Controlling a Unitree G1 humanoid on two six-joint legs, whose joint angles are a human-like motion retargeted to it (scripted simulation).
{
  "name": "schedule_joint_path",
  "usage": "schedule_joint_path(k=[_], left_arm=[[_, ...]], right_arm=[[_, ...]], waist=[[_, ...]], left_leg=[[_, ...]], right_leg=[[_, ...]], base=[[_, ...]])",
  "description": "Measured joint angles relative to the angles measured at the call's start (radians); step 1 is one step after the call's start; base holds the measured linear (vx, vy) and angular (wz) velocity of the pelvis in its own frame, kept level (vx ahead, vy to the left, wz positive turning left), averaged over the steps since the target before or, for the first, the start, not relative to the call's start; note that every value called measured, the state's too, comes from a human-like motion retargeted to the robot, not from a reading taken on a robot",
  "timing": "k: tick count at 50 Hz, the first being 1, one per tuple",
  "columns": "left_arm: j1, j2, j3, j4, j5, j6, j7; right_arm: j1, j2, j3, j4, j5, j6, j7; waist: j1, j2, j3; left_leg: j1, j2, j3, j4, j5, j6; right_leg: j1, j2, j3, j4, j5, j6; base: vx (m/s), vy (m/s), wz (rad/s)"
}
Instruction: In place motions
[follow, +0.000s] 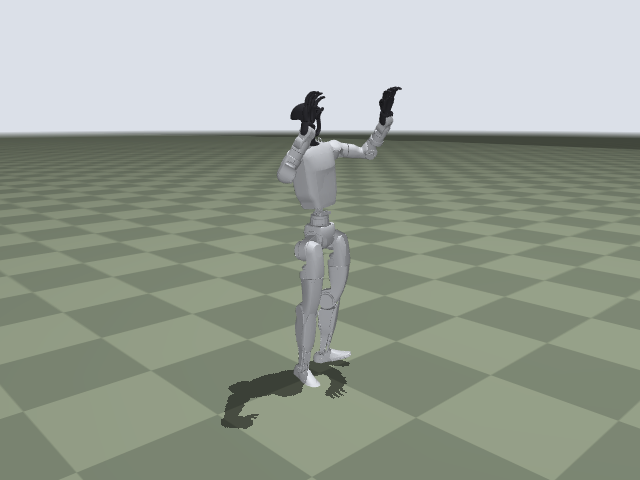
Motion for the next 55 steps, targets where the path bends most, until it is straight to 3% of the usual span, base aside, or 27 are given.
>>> schedule_joint_path(k=[4,7,14,18,20,23,28,32,35,38,42,44,47,50,55], left_arm=[[-0.033,0.050,-0.034,-0.097,0.195,-0.089,0.096],[0.006,0.050,0.038,-0.062,0.173,-0.085,0.144],[0.080,-0.114,0.297,0.317,-0.288,0.107,0.088],[0.074,-0.179,0.406,0.595,-0.585,0.204,0.155],[0.090,-0.198,0.452,0.682,-0.710,0.265,0.215],[0.142,-0.214,0.501,0.731,-0.812,0.277,0.248],[0.178,-0.230,0.451,0.653,-0.743,0.308,0.285],[0.143,-0.215,0.348,0.487,-0.569,0.320,0.249],[0.111,-0.178,0.246,0.331,-0.404,0.280,0.217],[0.075,-0.113,0.127,0.180,-0.212,0.150,0.167],[0.020,-0.008,0.017,0.003,0.130,-0.113,0.119],[0.003,0.025,-0.006,-0.041,0.215,-0.161,0.128],[0.007,-0.011,0.000,0.003,0.177,-0.160,0.125],[0.050,-0.055,0.088,0.106,0.101,-0.063,0.149],[0.094,-0.202,0.226,0.426,-0.283,0.077,0.187]], right_arm=[[0.020,-0.033,-0.017,-0.096,0.022,-0.085,-0.063],[0.095,-0.019,-0.107,-0.041,0.047,-0.094,-0.100],[0.205,0.176,-0.266,0.419,0.143,0.053,0.010],[0.181,0.289,-0.303,0.687,0.299,0.157,0.124],[0.177,0.343,-0.332,0.751,0.391,0.216,0.192],[0.171,0.419,-0.375,0.750,0.572,0.234,0.228],[0.157,0.448,-0.324,0.610,0.725,0.034,0.121],[0.133,0.353,-0.201,0.434,0.585,0.009,0.104],[0.095,0.247,-0.100,0.295,0.429,-0.018,0.107],[0.041,0.135,-0.013,0.150,0.225,-0.023,0.084],[-0.026,0.026,0.063,-0.022,-0.024,0.012,0.022],[-0.040,0.012,0.076,-0.059,-0.071,0.003,-0.016],[-0.014,0.043,0.055,-0.018,-0.022,-0.029,-0.037],[0.060,0.118,-0.019,0.098,0.072,-0.021,-0.011],[0.166,0.302,-0.144,0.352,0.231,0.060,0.040]], waist=[[0.005,0.002,-0.004],[0.007,0.003,-0.011],[0.019,0.004,-0.061],[0.028,0.012,-0.085],[0.030,0.016,-0.091],[0.031,0.019,-0.090],[0.027,0.014,-0.068],[0.020,0.005,-0.058],[0.018,0.001,-0.061],[0.021,0.000,-0.066],[0.023,-0.002,-0.063],[0.023,-0.001,-0.057],[0.021,-0.003,-0.051],[0.023,-0.008,-0.058],[0.021,-0.010,-0.084]], left_leg=[[0.001,0.000,-0.001,0.001,-0.002,-0.001],[0.000,0.001,0.002,0.000,-0.004,-0.001],[-0.009,0.000,0.011,-0.003,-0.007,-0.003],[-0.010,0.001,0.015,-0.002,-0.009,-0.004],[-0.011,0.002,0.015,-0.002,-0.011,-0.004],[-0.011,0.000,0.014,-0.001,-0.013,-0.004],[-0.006,-0.007,0.002,0.000,-0.011,-0.002],[-0.012,-0.012,-0.010,0.003,-0.007,0.000],[-0.020,-0.012,-0.014,0.003,-0.005,0.000],[-0.026,-0.010,-0.012,0.003,-0.005,-0.001],[-0.026,-0.006,-0.011,0.003,-0.006,-0.001],[-0.023,-0.004,-0.010,0.003,-0.006,0.000],[-0.019,-0.003,-0.010,0.003,-0.006,0.000],[-0.019,-0.004,-0.009,0.003,-0.006,0.000],[-0.019,-0.007,-0.006,0.002,-0.006,-0.001]], right_leg=[[0.003,0.001,-0.002,0.000,-0.003,0.001],[0.000,0.002,0.000,0.000,-0.004,0.001],[-0.017,0.001,0.008,0.001,-0.004,0.001],[-0.022,0.001,0.013,0.003,-0.005,0.002],[-0.024,0.001,0.014,0.004,-0.006,0.002],[-0.024,0.001,0.014,0.004,-0.007,0.001],[-0.012,-0.004,0.007,0.004,-0.008,0.001],[-0.009,-0.009,-0.002,0.004,-0.008,0.001],[-0.015,-0.011,-0.004,0.003,-0.007,0.001],[-0.022,-0.010,-0.003,0.004,-0.006,0.002],[-0.024,-0.006,-0.005,0.005,-0.006,0.002],[-0.022,-0.004,-0.005,0.006,-0.006,0.002],[-0.018,-0.004,-0.006,0.006,-0.006,0.002],[-0.019,-0.005,-0.006,0.006,-0.006,0.002],[-0.021,-0.006,-0.005,0.005,-0.006,0.001]], base=[[0.00,0.00,0.00],[0.00,0.00,0.00],[0.00,0.00,0.00],[0.00,0.00,0.00],[0.00,0.00,0.00],[0.00,0.00,0.00],[-0.03,0.00,0.08],[0.00,0.00,0.00],[0.00,0.00,0.00],[0.00,0.00,0.00],[0.00,0.00,0.00],[0.00,0.00,0.00],[0.00,0.00,0.00],[0.00,0.00,0.00],[0.00,0.00,0.00]])
